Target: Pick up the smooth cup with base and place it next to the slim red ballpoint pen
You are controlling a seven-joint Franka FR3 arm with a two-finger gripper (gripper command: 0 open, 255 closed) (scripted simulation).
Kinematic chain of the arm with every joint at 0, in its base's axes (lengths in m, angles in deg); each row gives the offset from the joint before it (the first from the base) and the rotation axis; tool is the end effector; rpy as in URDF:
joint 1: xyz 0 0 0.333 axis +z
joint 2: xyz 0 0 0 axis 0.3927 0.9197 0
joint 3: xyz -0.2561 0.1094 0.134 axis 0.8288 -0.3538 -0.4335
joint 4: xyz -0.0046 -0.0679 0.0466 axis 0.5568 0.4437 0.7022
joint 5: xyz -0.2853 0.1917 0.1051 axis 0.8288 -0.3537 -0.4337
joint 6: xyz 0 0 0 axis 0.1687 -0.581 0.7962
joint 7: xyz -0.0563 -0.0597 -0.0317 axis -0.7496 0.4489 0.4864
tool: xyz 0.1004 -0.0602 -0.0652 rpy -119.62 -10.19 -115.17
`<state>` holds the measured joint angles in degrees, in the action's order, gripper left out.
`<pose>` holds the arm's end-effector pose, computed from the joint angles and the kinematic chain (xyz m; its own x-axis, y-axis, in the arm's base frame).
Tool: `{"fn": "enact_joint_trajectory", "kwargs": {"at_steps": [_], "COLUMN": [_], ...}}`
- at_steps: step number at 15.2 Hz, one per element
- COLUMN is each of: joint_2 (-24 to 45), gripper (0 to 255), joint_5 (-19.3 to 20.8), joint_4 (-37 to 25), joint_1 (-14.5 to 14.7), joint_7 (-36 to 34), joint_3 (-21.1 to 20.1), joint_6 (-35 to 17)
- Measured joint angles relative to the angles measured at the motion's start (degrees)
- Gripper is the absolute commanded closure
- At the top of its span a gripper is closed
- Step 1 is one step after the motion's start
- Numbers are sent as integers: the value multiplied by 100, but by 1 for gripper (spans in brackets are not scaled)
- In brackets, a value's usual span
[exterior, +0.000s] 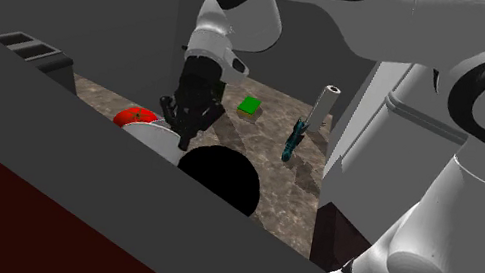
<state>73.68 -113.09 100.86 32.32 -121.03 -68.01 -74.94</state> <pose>0.4246 0.3140 0.4716 0.1308 -0.6531 -0.7459 -0.7556 -0.5528 0.3516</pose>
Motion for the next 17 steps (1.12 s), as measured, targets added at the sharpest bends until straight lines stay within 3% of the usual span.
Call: {"fn": "enact_joint_trajectory", "kwargs": {"at_steps": [6, 17], "joint_2": [18, 279], "gripper": [255, 255], "joint_5": [-201, -162], "joint_4": [157, 612], "joint_1": [366, 440], "joint_7": [-279, 173], "joint_3": [-279, -292], "joint_6": [-585, -1134]}}
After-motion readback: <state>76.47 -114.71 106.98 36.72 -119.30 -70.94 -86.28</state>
